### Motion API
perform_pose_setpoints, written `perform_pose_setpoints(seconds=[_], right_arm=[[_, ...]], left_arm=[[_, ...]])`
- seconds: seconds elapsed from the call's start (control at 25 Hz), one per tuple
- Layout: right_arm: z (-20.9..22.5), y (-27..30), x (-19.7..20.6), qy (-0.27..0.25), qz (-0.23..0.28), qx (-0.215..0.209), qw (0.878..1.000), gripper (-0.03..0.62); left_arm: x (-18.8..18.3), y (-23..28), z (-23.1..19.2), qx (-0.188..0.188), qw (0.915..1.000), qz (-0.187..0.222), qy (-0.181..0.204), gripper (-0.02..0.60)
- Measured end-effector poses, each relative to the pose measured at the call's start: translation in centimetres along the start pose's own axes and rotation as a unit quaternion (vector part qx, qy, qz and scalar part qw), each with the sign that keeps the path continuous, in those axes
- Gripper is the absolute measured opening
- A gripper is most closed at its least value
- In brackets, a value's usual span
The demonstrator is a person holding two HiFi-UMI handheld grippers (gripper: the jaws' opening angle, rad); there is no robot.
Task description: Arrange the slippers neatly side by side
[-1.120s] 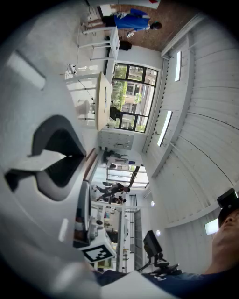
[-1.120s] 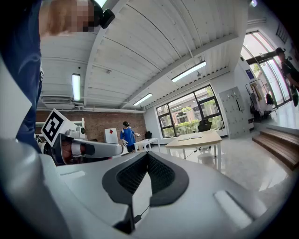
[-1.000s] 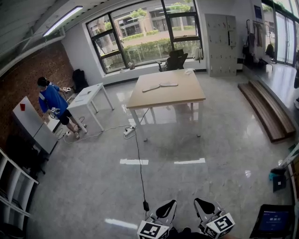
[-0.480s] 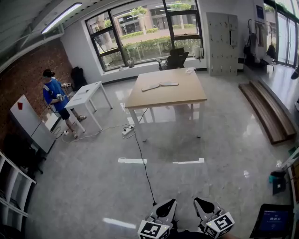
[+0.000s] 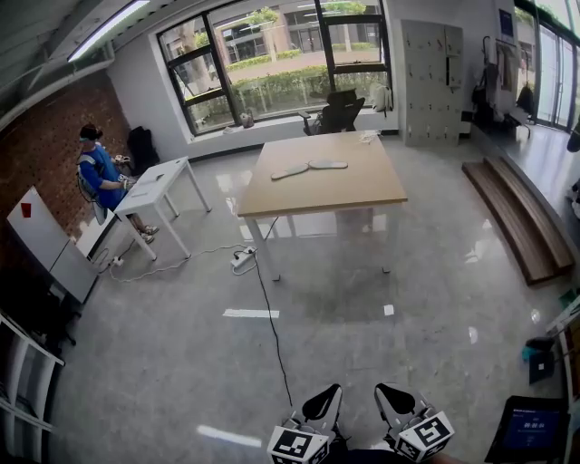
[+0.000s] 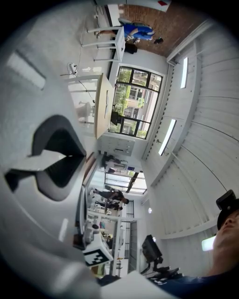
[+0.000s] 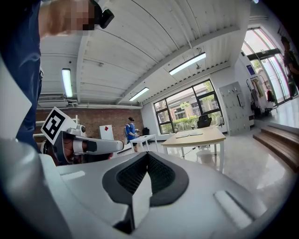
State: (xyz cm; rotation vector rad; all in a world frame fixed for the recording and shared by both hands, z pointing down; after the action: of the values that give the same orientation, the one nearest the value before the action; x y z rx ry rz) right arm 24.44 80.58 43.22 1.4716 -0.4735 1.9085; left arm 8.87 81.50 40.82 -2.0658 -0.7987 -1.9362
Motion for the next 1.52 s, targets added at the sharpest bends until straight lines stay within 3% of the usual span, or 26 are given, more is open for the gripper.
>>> perform_pose_setpoints(seconds=[0.68, 1.08, 1.24, 1.52], right_arm=[[-0.8, 16.2, -1.7, -0.014, -0.038, -0.017, 0.999, 0.011], [-0.2, 19.9, -2.7, -0.021, -0.052, -0.024, 0.998, 0.011], [1.5, 22.3, -3.4, -0.021, -0.039, -0.039, 0.998, 0.011], [6.1, 24.8, -4.6, -0.017, -0.041, -0.026, 0.999, 0.011]], left_arm=[[-2.1, 4.4, -15.2, 0.003, 0.9997, 0.004, -0.024, 0.003], [-2.0, 5.9, -18.0, 0.007, 0.9996, -0.006, -0.028, 0.003], [-2.7, 8.1, -19.4, 0.002, 0.9998, -0.007, -0.019, 0.003], [-3.6, 12.7, -20.5, 0.003, 0.9998, -0.014, -0.010, 0.003]])
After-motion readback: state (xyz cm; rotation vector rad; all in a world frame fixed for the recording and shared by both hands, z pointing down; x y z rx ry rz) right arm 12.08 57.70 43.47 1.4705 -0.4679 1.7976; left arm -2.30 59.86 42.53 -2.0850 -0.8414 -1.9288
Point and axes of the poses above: the fingertips, and each gripper's own axes: y forward along the fingers, z to its right, x out of its underside, the point moved 6 cm from there along -y, backward along the fingers, and after that the axes turned 4 degrees about y, right-handed, at the moved point
